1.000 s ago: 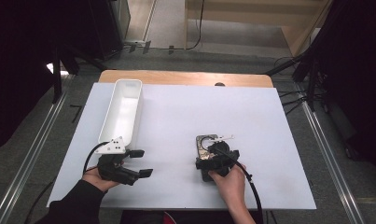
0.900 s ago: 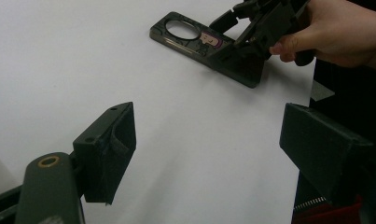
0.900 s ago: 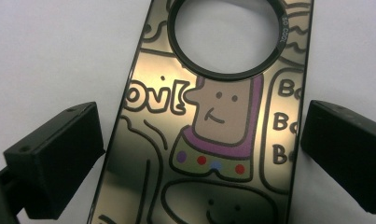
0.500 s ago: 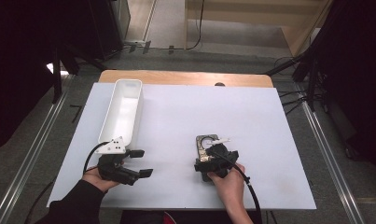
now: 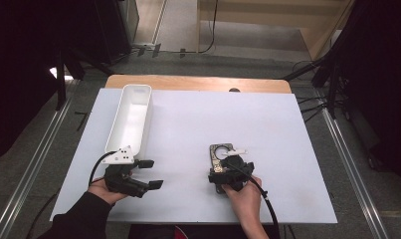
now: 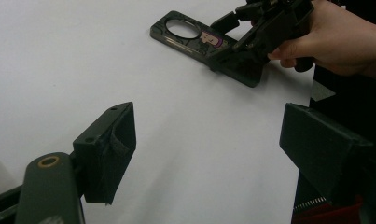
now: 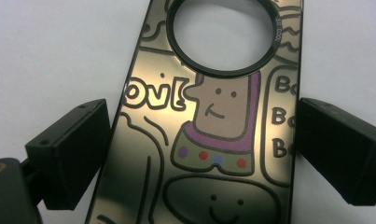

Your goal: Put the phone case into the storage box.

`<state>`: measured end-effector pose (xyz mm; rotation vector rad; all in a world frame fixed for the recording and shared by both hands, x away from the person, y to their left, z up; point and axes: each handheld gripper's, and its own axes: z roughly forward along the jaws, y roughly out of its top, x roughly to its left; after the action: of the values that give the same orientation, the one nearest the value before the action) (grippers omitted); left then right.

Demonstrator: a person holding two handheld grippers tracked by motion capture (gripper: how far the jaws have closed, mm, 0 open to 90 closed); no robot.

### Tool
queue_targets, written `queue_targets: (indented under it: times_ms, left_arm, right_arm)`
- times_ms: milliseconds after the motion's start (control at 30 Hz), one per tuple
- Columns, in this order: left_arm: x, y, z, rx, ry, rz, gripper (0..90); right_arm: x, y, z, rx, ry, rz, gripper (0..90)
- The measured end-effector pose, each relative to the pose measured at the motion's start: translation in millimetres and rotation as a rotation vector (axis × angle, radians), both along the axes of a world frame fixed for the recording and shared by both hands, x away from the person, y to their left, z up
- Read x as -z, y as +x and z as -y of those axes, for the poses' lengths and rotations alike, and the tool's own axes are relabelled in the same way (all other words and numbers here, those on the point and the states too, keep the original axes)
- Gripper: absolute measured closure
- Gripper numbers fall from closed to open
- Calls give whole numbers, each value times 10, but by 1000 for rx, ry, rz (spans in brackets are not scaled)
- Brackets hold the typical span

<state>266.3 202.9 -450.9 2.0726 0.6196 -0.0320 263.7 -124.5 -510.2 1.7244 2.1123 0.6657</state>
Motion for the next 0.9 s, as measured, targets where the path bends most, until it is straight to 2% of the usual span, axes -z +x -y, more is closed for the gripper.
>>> queue_targets:
  times_ms: [400, 900]
  left_arm:
    - [0, 0, 1, 0, 0, -2, 183]
    - [2, 1, 2, -1, -1, -6, 183]
  right_arm:
    - [-13, -2, 13, 13, 0, 1, 84]
    - [-30, 8, 43, -11, 9, -14, 89]
